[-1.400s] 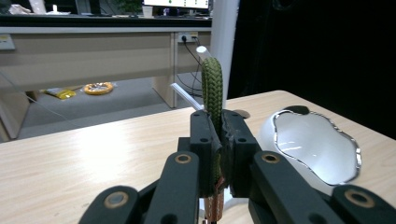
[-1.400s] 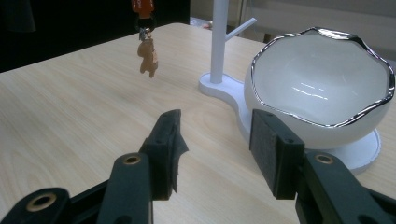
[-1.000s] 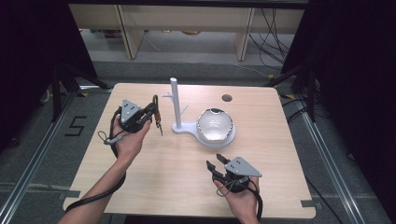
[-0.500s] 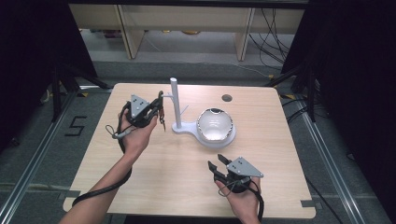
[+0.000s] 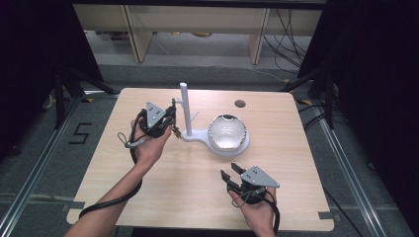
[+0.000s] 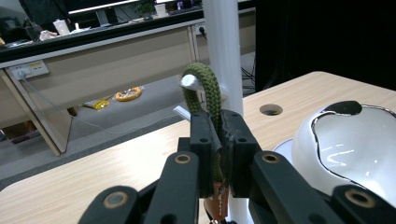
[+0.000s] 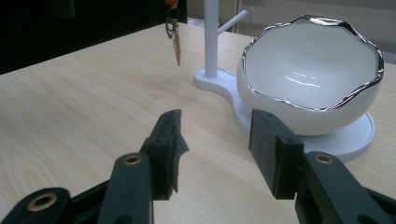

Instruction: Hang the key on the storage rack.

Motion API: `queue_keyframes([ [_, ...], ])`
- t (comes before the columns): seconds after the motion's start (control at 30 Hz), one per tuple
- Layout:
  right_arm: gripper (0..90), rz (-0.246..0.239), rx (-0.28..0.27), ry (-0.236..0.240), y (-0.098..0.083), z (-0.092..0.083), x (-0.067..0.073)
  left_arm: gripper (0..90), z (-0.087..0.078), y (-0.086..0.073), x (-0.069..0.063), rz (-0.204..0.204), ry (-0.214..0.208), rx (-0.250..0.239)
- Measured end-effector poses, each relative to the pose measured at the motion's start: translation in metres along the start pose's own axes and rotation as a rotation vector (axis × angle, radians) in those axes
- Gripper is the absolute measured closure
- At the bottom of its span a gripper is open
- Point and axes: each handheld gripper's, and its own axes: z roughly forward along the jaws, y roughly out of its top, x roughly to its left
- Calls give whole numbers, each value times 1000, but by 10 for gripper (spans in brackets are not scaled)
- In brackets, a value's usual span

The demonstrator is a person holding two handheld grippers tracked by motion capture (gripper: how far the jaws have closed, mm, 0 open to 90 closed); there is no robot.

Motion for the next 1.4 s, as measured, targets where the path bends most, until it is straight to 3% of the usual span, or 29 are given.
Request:
queue_keyframes([
  [0.1, 547, 3, 0, -2, -1, 0, -1, 835, 2, 0, 0, 11, 2, -1],
  [0.13, 547, 39, 14, -3, -1, -1, 2, 835, 2, 0, -1, 8, 1, -1],
  [0.23, 547, 7, -3, -7, -1, 0, -1, 834, 4, 0, -1, 12, -1, 2],
  [0.73, 548, 5, -5, -9, -2, 0, -2, 804, 3, -2, 0, 5, -26, 0],
  [0.8, 547, 18, -1, -13, -2, -1, -1, 785, 1, -3, 0, -12, -39, 0],
  [1.1, 541, 10, 1, -22, -2, -3, -8, 659, -25, -13, 10, -58, -83, -9],
  [1.13, 540, 35, 14, -35, -2, -4, -7, 640, -28, -15, 11, -70, -88, -12],
  [1.2, 537, 8, 8, -36, -3, -4, -10, 634, -36, -19, 14, -70, -82, -23],
  [1.4, 531, 15, -1, -29, -7, -1, -13, 621, -59, -39, 21, -79, -76, -20],
])
